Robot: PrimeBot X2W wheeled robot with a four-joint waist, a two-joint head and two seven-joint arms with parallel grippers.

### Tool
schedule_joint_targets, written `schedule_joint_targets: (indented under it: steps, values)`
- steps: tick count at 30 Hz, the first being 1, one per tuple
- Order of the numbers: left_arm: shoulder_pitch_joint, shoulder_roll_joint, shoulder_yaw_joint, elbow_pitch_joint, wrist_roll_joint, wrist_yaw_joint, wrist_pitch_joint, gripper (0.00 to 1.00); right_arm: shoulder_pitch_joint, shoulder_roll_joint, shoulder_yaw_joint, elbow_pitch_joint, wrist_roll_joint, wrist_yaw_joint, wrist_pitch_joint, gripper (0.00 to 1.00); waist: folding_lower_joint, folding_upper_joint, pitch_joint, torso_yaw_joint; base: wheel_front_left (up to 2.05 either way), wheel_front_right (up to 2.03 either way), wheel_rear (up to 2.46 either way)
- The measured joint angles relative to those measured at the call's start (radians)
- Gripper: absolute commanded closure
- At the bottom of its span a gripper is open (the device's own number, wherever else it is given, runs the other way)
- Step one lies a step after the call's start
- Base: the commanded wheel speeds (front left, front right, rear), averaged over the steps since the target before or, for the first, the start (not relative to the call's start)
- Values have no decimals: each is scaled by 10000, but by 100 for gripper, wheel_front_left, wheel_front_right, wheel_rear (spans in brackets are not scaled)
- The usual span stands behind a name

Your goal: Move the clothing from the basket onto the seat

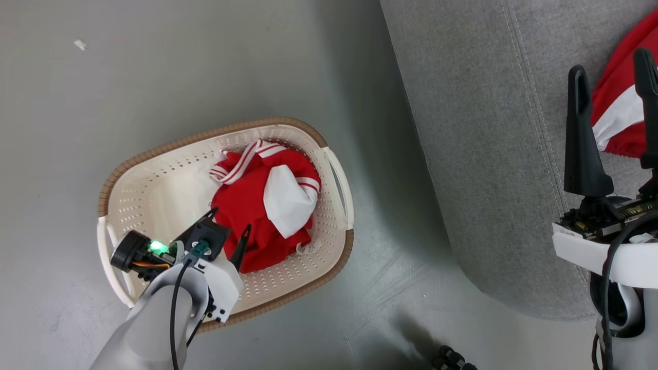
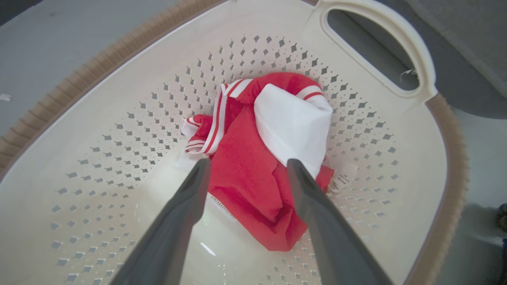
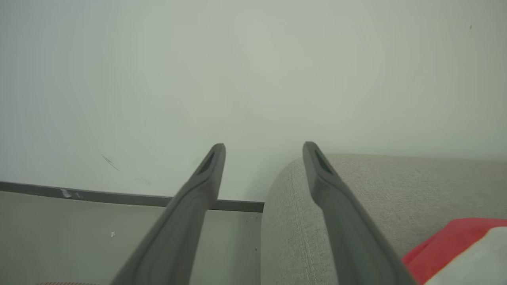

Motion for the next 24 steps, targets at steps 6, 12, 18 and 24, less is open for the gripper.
schedule_joint_targets:
  steps: [6,12,18,24]
  values:
    - [-483,6,12,378,17,75,-52,0,-304,-2,56,-4,92,0,0,0,-1,0,493,-229,0,0,0]
    - [-881,96,42,780,88,173,-100,0,-509,0,52,-12,245,0,0,0,0,0,935,-459,0,0,0]
    - [-1268,150,96,1101,104,265,-109,0,-863,-2,88,-12,324,0,0,0,0,0,1348,-656,0,0,0]
    - [-1565,163,71,1436,161,267,-113,0,-1004,0,148,2,441,0,0,0,0,0,1723,-809,0,0,0]
